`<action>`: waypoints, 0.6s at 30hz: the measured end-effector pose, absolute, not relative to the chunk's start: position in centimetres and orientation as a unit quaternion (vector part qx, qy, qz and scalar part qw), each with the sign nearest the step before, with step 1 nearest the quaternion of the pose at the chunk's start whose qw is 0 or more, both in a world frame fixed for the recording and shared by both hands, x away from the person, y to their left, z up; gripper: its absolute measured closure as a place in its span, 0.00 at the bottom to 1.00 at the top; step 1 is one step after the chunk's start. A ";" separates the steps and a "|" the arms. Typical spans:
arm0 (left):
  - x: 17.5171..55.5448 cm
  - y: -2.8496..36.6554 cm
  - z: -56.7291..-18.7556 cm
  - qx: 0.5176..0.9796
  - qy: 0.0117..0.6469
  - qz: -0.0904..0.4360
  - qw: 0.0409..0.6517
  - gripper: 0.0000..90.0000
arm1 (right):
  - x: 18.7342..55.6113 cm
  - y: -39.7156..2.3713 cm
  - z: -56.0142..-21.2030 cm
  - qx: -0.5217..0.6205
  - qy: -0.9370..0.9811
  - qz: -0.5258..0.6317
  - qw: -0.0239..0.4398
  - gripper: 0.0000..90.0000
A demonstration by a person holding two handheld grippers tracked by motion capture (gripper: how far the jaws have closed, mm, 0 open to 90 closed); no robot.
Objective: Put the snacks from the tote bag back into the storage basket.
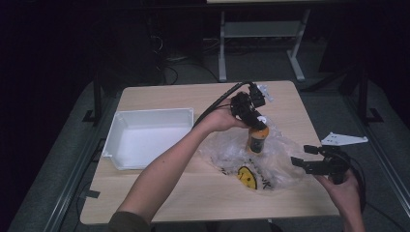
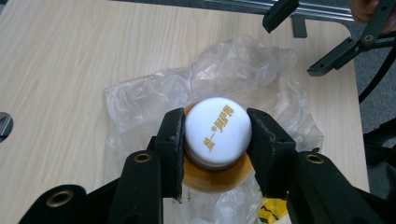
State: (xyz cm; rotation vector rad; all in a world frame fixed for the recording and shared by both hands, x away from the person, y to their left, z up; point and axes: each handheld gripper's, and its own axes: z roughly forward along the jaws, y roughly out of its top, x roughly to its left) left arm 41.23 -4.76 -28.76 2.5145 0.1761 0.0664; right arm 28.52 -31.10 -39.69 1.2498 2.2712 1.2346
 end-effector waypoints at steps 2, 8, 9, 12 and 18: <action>41.2 -4.7 -28.4 0.948 0.067 0.027 0.309 0.66 | 28.5 -31.2 -39.7 0.431 0.783 0.427 0.137 0.27; 41.0 -4.6 -27.1 0.946 0.068 0.032 0.314 0.66 | 28.5 -31.3 -39.7 0.434 0.781 0.427 0.139 0.27; 41.0 -4.6 -26.9 0.946 0.068 0.033 0.314 0.66 | 28.5 -31.4 -39.8 0.433 0.781 0.427 0.140 0.27; 40.8 -4.6 -26.4 0.946 0.068 0.034 0.314 0.66 | 28.5 -31.3 -39.8 0.436 0.782 0.423 0.138 0.27; 40.5 -4.3 -25.4 0.945 0.071 0.035 0.317 0.66 | 28.4 -31.3 -39.9 0.435 0.781 0.424 0.141 0.27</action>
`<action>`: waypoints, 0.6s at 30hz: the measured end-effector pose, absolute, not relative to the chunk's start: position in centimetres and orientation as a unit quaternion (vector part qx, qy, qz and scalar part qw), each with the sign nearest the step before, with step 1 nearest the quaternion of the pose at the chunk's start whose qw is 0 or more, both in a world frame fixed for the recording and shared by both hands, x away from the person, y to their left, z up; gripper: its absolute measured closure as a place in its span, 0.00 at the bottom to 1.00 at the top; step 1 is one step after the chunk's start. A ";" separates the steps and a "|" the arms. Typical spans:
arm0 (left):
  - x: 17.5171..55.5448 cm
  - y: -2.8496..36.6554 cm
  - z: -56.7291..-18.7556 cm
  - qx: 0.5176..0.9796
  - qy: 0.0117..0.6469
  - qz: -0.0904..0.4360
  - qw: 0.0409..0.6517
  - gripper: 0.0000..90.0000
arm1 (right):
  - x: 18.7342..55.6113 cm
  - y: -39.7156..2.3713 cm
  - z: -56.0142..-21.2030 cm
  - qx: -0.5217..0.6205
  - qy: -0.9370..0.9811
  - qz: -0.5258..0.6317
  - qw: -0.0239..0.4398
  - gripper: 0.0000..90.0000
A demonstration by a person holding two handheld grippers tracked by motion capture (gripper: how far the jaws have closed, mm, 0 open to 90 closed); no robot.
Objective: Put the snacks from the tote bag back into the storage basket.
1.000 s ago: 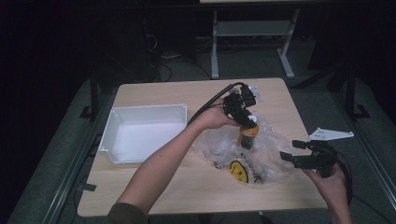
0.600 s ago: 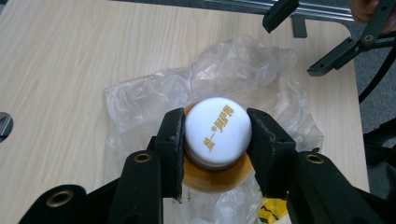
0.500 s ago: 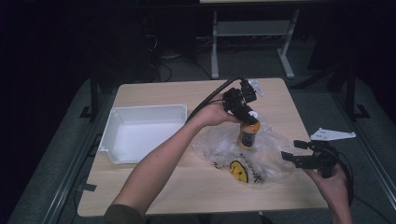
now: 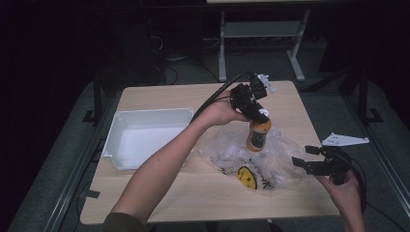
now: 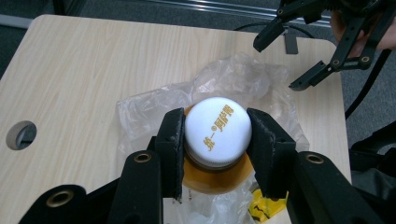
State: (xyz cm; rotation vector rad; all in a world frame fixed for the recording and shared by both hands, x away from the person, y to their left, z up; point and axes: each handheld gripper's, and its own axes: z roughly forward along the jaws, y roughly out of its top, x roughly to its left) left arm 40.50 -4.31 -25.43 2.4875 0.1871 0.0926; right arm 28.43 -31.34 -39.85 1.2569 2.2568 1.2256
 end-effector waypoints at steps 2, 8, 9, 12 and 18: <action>40.3 -4.2 -25.2 0.943 0.076 0.036 0.321 0.66 | 28.4 -31.3 -39.9 0.436 0.781 0.424 0.141 0.27; 40.1 -3.6 -23.9 0.942 0.075 0.041 0.325 0.66 | 28.4 -31.3 -39.8 0.437 0.781 0.424 0.143 0.27; 40.1 -3.5 -23.7 0.941 0.076 0.043 0.327 0.66 | 28.4 -31.4 -39.8 0.436 0.781 0.424 0.144 0.27; 40.0 -3.2 -23.1 0.940 0.078 0.044 0.328 0.66 | 28.4 -31.3 -39.8 0.437 0.781 0.423 0.143 0.27; 39.8 -2.5 -22.0 0.939 0.079 0.050 0.330 0.66 | 28.4 -31.4 -39.9 0.438 0.781 0.423 0.143 0.27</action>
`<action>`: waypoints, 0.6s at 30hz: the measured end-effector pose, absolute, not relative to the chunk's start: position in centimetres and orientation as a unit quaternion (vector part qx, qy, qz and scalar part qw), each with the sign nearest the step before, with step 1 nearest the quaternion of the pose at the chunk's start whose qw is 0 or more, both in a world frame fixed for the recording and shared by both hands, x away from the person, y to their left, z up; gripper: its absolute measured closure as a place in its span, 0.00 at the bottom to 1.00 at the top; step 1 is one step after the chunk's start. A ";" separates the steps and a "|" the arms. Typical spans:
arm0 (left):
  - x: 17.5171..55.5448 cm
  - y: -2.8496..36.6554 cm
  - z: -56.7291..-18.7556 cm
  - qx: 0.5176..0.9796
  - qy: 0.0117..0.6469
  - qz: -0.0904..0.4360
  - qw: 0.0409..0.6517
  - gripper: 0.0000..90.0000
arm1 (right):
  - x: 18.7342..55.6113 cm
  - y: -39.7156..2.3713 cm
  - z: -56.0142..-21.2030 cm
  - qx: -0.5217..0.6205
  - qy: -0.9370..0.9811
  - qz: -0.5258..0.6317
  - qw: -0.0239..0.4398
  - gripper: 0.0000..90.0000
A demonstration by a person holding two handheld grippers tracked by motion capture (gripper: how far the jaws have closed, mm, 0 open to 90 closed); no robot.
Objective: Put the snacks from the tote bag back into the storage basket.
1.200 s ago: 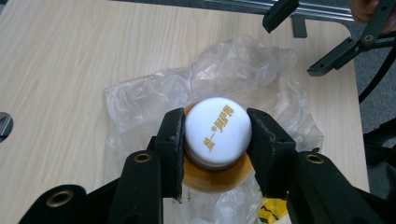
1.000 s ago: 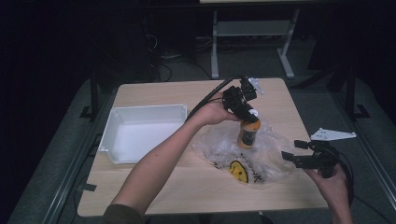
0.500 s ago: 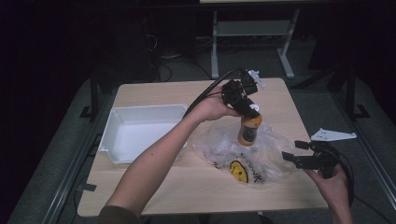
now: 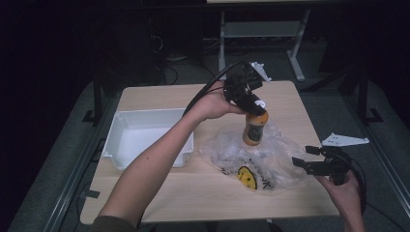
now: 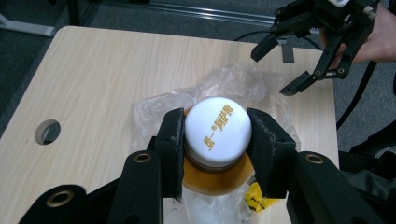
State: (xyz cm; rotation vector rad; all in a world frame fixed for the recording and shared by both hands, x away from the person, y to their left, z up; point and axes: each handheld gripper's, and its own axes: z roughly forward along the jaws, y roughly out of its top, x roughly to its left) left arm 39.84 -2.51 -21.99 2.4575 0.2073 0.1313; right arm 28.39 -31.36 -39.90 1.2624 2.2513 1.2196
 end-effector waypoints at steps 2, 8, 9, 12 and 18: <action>39.7 -2.3 -21.7 0.939 0.080 0.052 0.330 0.66 | 28.4 -31.4 -39.9 0.438 0.780 0.424 0.144 0.26; 39.8 -1.4 -21.0 0.940 0.082 0.058 0.328 0.66 | 28.4 -31.3 -40.0 0.437 0.780 0.423 0.144 0.26; 39.8 -1.2 -20.9 0.939 0.083 0.058 0.327 0.66 | 28.4 -31.3 -39.9 0.440 0.779 0.423 0.142 0.26; 39.7 -0.7 -20.6 0.938 0.085 0.062 0.330 0.66 | 28.4 -31.2 -39.9 0.438 0.780 0.423 0.143 0.26; 39.6 0.4 -19.9 0.937 0.092 0.069 0.329 0.66 | 28.5 -31.1 -40.0 0.436 0.782 0.421 0.142 0.26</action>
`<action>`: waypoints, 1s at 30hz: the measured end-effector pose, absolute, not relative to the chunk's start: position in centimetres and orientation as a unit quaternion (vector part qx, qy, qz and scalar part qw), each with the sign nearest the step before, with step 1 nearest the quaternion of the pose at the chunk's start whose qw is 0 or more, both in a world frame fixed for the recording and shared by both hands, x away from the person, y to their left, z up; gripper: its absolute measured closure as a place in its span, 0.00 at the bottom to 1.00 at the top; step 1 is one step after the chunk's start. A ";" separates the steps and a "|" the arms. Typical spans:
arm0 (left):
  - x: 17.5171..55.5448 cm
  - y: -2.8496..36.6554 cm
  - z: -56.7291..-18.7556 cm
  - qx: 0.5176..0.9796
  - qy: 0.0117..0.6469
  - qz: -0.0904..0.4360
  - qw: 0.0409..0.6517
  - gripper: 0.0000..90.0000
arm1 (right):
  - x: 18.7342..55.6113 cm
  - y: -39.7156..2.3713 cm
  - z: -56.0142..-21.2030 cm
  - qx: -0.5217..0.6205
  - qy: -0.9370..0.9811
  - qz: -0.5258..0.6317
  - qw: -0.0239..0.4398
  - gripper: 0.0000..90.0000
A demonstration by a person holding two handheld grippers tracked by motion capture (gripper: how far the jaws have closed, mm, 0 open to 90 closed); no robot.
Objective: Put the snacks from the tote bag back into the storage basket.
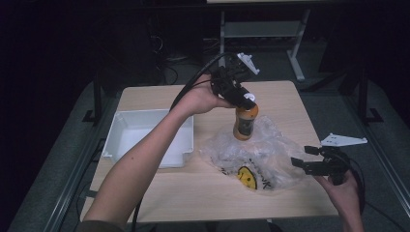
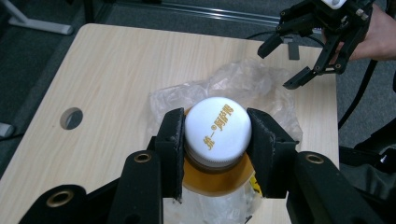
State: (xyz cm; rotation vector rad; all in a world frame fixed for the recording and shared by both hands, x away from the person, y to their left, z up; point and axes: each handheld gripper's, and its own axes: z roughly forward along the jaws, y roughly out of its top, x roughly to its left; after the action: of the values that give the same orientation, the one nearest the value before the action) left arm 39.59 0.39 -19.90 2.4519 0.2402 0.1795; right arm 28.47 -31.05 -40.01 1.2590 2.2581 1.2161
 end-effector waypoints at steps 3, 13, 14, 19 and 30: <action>39.6 0.9 -19.7 0.937 0.094 0.070 0.328 0.66 | 28.5 -31.0 -40.1 0.438 0.783 0.419 0.140 0.26; 39.5 2.6 -19.0 0.936 0.101 0.082 0.327 0.66 | 28.4 -31.1 -40.1 0.439 0.783 0.417 0.142 0.26; 39.4 2.8 -18.9 0.935 0.105 0.082 0.328 0.66 | 28.4 -31.1 -40.1 0.441 0.783 0.416 0.140 0.26; 39.4 3.7 -18.6 0.935 0.110 0.087 0.326 0.66 | 28.4 -31.1 -40.1 0.441 0.783 0.416 0.141 0.26; 39.3 5.8 -18.1 0.934 0.126 0.094 0.322 0.66 | 28.5 -31.1 -40.2 0.439 0.783 0.417 0.143 0.26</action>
State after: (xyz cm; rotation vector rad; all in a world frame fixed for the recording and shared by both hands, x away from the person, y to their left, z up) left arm 39.26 5.84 -18.10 2.4513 0.3307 0.2476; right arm 28.50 -31.08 -40.16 1.2660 2.2583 1.2021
